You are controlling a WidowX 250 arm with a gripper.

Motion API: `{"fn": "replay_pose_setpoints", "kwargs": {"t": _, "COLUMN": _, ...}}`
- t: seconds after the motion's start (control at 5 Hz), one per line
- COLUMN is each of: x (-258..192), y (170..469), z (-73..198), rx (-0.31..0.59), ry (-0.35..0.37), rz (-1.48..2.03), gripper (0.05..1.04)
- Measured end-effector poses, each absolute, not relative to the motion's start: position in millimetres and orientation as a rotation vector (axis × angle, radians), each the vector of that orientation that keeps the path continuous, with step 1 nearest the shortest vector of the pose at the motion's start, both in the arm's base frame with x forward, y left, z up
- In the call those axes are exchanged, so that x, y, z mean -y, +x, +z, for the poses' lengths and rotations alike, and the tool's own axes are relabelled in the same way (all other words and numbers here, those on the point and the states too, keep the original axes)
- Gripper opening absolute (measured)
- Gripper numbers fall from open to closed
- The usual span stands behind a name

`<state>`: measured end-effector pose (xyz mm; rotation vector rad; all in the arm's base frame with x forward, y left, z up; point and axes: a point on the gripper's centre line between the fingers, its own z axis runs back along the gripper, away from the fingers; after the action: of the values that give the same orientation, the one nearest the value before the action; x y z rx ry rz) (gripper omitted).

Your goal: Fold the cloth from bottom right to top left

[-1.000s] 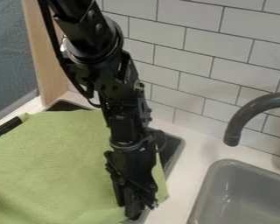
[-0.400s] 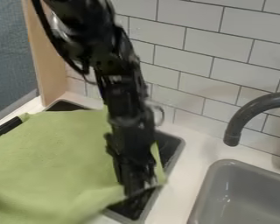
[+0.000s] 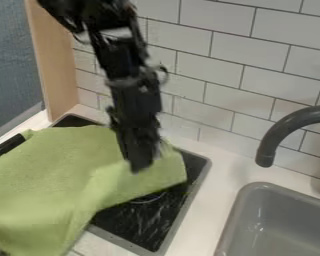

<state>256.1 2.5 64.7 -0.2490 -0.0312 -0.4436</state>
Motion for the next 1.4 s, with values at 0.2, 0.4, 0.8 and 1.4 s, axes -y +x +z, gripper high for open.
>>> {"fn": "replay_pose_setpoints", "kwargs": {"t": 0.2, "x": -36.3, "y": 256.1, "z": 71.9, "rx": 0.056, "ry": -0.224, "rz": -0.365, "gripper": 0.059}}
{"fn": "replay_pose_setpoints", "kwargs": {"t": 0.4, "x": -64.1, "y": 252.6, "z": 71.4, "rx": 0.07, "ry": -0.194, "rz": -0.296, "gripper": 0.059}}
{"fn": "replay_pose_setpoints", "kwargs": {"t": 0.8, "x": -111.9, "y": 249.1, "z": 41.8, "rx": 0.076, "ry": -0.138, "rz": -0.215, "gripper": 0.059}}
{"fn": "replay_pose_setpoints", "kwargs": {"t": 1.4, "x": -123.5, "y": 248.1, "z": 17.3, "rx": 0.036, "ry": -0.097, "rz": -0.236, "gripper": 0.255}}
